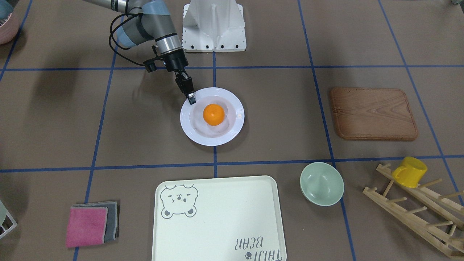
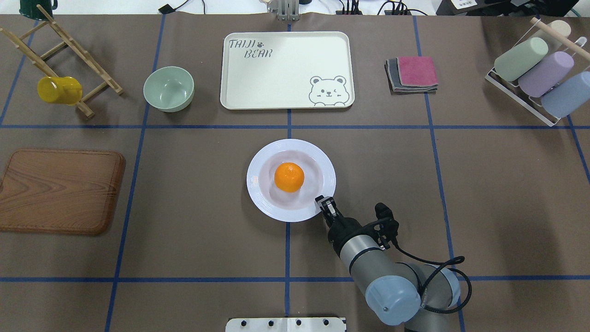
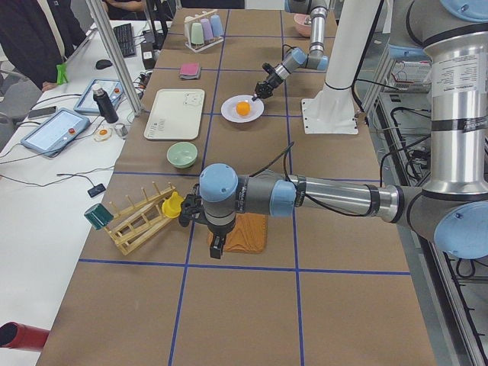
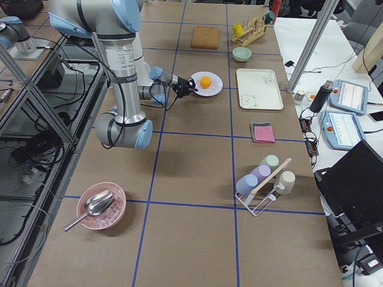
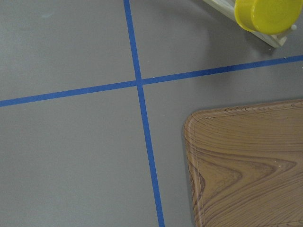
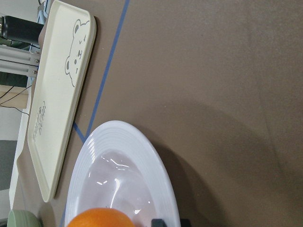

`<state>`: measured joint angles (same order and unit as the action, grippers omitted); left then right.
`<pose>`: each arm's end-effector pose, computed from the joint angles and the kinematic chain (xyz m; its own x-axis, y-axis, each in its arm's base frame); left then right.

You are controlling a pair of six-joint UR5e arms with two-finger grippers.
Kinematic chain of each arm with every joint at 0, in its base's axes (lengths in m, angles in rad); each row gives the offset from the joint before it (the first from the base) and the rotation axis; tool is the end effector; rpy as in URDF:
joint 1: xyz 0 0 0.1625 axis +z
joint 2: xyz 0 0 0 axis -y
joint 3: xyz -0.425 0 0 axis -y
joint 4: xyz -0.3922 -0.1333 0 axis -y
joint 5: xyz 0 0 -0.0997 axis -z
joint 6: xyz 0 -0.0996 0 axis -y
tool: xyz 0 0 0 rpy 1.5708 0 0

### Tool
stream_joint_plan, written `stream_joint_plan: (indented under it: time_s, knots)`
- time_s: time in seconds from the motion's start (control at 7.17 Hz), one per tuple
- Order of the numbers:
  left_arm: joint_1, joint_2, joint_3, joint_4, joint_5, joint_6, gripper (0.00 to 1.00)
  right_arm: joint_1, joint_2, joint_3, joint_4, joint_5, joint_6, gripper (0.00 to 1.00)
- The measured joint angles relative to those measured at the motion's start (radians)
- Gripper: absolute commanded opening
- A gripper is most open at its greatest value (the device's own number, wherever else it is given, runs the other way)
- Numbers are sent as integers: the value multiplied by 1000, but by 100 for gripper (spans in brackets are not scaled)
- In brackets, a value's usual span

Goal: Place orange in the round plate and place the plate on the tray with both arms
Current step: 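Slide the plate with the orange toward the bear tray with the right gripper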

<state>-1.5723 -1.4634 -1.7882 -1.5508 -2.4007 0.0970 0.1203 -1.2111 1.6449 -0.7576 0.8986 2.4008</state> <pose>-0.0605 -0.4495 0.6000 0.6720 0.1615 -0.7227 -0.0639 0.9849 0.1606 -0.5832 -0.2672 0.3257 -0.2886 0.5467 0.7860 -0.6920 0.4482 -0.5659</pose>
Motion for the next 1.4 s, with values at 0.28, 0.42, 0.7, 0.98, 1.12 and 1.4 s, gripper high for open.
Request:
stream_joint_plan:
  time_s: [0.28, 0.42, 0.7, 0.98, 1.12, 1.4]
  knots:
    - [0, 0, -1, 0, 0, 0, 99, 22, 21, 10, 12, -2, 34, 0]
    - [0, 0, -1, 0, 0, -1, 99, 35, 25, 14, 37, -6, 48, 0]
    - [0, 0, -4, 0, 0, -5, 99, 60, 24, 14, 100, -35, 52, 0]
    - [0, 0, -5, 0, -1, -7, 99, 80, 37, 12, 128, -90, 50, 0]
    - [0, 0, -2, 0, -2, -11, 99, 107, 63, 5, 139, -112, 48, 0]
    - [0, 0, 2, 0, 1, -89, 99, 200, 131, -67, 132, -112, 52, 0]
